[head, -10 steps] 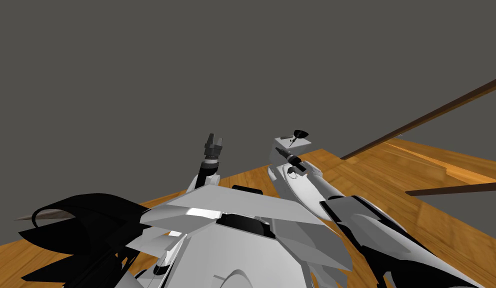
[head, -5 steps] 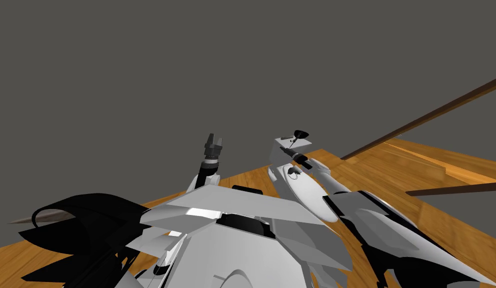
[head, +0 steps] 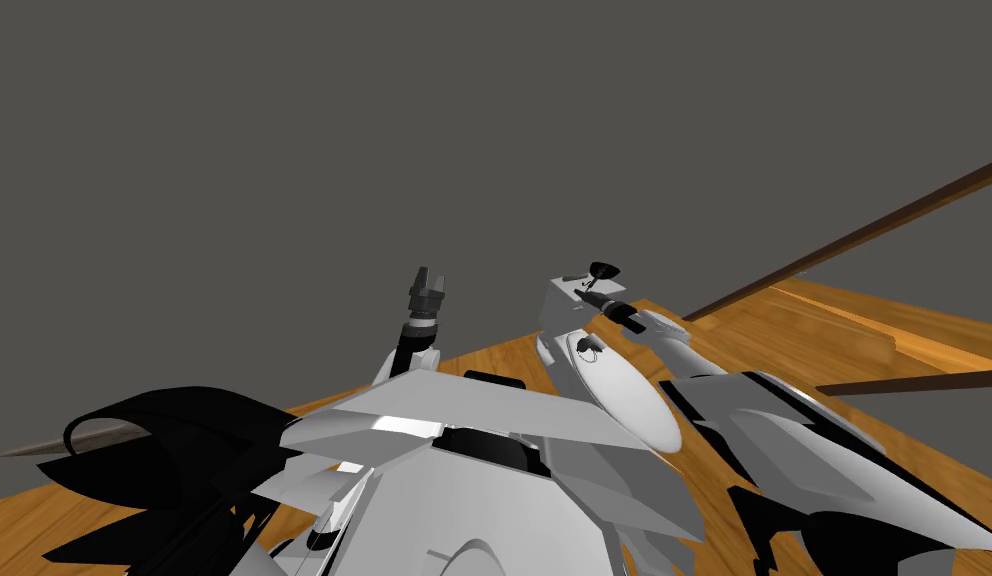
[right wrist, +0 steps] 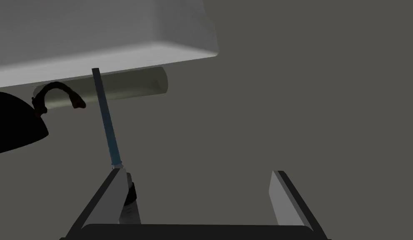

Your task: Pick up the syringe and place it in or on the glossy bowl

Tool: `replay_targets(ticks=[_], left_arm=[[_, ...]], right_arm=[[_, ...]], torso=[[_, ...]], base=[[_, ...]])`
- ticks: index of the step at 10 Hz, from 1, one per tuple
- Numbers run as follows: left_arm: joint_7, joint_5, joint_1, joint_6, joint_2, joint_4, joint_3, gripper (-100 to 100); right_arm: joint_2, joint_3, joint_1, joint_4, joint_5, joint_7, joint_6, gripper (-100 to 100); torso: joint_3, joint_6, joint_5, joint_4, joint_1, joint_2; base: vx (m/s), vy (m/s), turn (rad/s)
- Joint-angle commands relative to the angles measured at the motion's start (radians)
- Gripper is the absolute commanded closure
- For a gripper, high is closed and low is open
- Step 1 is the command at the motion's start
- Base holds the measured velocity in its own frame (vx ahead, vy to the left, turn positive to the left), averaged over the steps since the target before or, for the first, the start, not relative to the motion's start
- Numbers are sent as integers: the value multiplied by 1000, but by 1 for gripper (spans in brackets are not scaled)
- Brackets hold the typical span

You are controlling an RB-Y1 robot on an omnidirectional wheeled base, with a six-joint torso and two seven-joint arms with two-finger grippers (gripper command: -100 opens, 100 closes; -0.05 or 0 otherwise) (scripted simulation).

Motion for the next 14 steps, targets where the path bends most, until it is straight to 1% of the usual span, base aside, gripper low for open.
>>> replay_targets(ticks=[1,2,3,5,6,7,8,9,10,11,12,13,14], left_arm=[[0,0,0,0,0,0,0,0],[0,0,0,0,0,0,0,0],[0,0,0,0,0,0,0,0],[0,0,0,0,0,0,0,0],[0,0,0,0,0,0,0,0],[0,0,0,0,0,0,0,0],[0,0,0,0,0,0,0,0],[0,0,0,0,0,0,0,0],[0,0,0,0,0,0,0,0],[0,0,0,0,0,0,0,0],[0,0,0,0,0,0,0,0],[0,0,0,0,0,0,0,0],[0,0,0,0,0,0,0,0]], right_arm=[[-20,-8,-23,47,13,34,-9,-100],[-35,-8,-36,63,21,44,-10,-100],[-35,-8,-36,71,21,44,-10,-100],[-35,-8,-36,63,21,44,-10,-100],[-59,-8,-55,85,32,59,-12,-100],[-45,-9,-54,94,27,56,-21,-100],[-47,-9,-55,96,28,58,-23,0],[-68,-59,-5,95,6,65,-24,-100],[-68,-79,4,95,6,65,-24,-100],[-68,-80,30,95,6,65,-24,-100],[-68,-80,30,95,6,65,-24,-100],[-90,-128,86,94,-15,72,-25,-100],[-90,-152,114,56,-15,72,-25,-100]], torso=[[0,0,0,0,0,0],[0,0,0,0,0,0],[0,0,0,0,0,0],[1,0,0,0,0,3],[2,0,0,1,0,4],[2,0,0,1,0,3],[1,0,0,0,0,3],[2,0,0,0,0,3],[3,-2,0,1,0,5],[3,-1,0,1,-1,6],[3,0,-1,1,-1,6],[3,0,-1,1,-1,5],[3,-1,0,1,0,6]], base=[[62,3,-4],[59,0,5],[35,-1,8],[4,0,-1],[23,0,7],[17,-2,-1],[0,0,0],[-40,-5,338],[-46,-14,329],[-20,-11,59],[-3,-3,-33],[-32,0,338],[-42,-11,325]])
